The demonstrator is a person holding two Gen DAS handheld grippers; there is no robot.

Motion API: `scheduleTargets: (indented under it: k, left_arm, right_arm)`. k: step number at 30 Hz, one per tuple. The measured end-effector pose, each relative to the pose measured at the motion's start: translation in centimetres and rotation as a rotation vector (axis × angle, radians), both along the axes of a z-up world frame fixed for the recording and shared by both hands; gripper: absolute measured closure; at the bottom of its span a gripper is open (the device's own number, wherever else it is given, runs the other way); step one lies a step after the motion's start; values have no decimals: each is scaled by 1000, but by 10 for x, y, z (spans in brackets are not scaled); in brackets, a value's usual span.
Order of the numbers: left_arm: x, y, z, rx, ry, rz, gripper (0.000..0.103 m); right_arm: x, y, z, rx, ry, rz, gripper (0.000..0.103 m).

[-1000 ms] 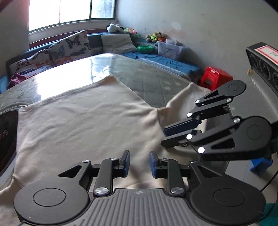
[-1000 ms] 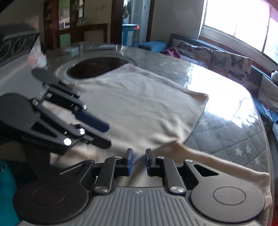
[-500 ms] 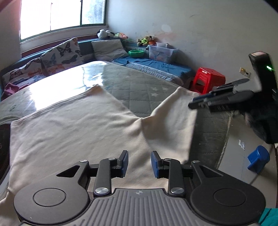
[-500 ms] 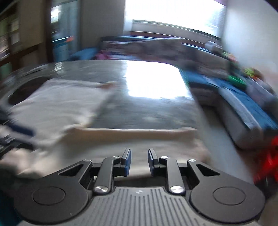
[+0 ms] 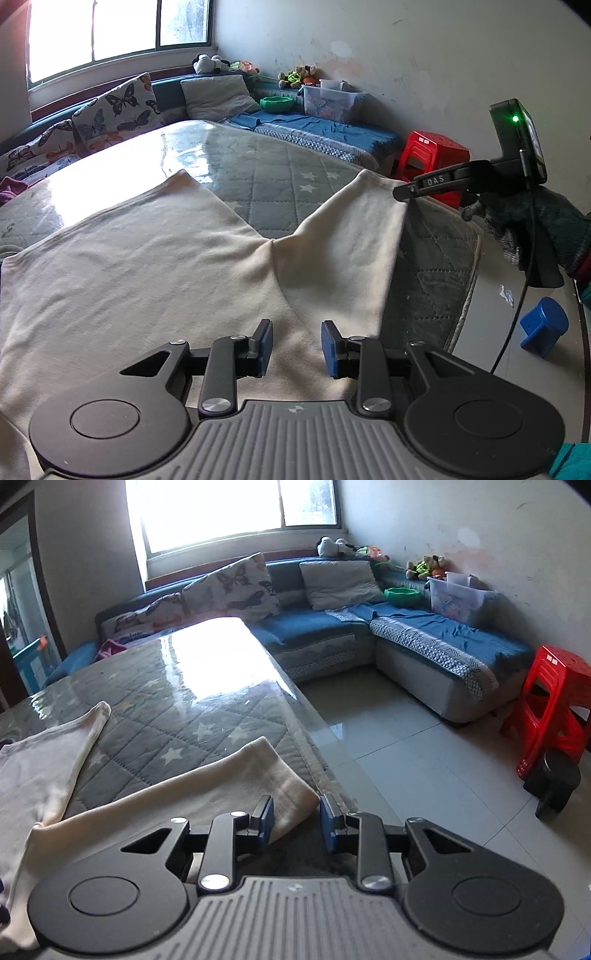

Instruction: Fold clothes

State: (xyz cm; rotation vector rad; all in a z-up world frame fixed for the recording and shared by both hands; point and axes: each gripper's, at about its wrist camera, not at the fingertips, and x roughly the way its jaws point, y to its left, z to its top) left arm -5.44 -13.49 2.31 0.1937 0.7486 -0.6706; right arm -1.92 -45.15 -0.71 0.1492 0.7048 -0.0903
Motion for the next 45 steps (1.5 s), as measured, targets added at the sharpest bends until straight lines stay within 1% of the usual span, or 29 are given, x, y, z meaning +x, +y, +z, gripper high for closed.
scheduleTargets:
  k: [1,3,7,9,11,14,16,19,22,28,33,36,40,42,45]
  left_arm:
    - [0,-1,-1,1,3,0,72]
    - [0,-2,-1,0,7,1,72]
    - [2,-5,-1,-13,14,-8,72]
    - [2,-9,-3,-16,15,-18,72]
    - [2,-11,-6,-18,10,-19,70]
    - [1,-10,-5,-27,15,-17,69]
    - [1,-8,-2,-38,16,-13,68]
    - [0,2,5,-54,6,11,66]
    - [-1,17,10,-71,1,60,65]
    - [-12,52,18,-75,-26,158,62]
    - [-24,92,27,-101,-57,281,60]
    - [-34,121,32,-116,-74,371,60]
    - [-48,160,34,-128,-83,501,60]
    - [-55,180,34,-129,-89,569,60]
    - [-65,207,31,-126,-93,678,60]
  right_arm:
    - [-1,0,1,-2,-2,-5,92]
    - [-2,-2,3,-4,-15,-10,98]
    - [-10,-6,20,-35,-80,-25,99]
    - [-12,-11,26,-38,-97,-37,99]
    - [-10,-15,23,-40,-91,-42,99]
    - [-6,-16,7,-21,-52,-53,99]
    - [-5,-16,1,-9,-40,-61,99]
    - [-9,-19,13,29,-71,-53,99]
    - [-14,-14,34,46,-116,-16,99]
    - [-19,23,88,40,-206,137,99]
    - [-18,77,121,13,-253,316,99]
    - [-16,122,134,12,-263,453,99]
    - [-11,180,133,3,-245,616,99]
    - [-10,212,126,-6,-217,700,99]
    - [-11,253,105,-21,-166,799,99]
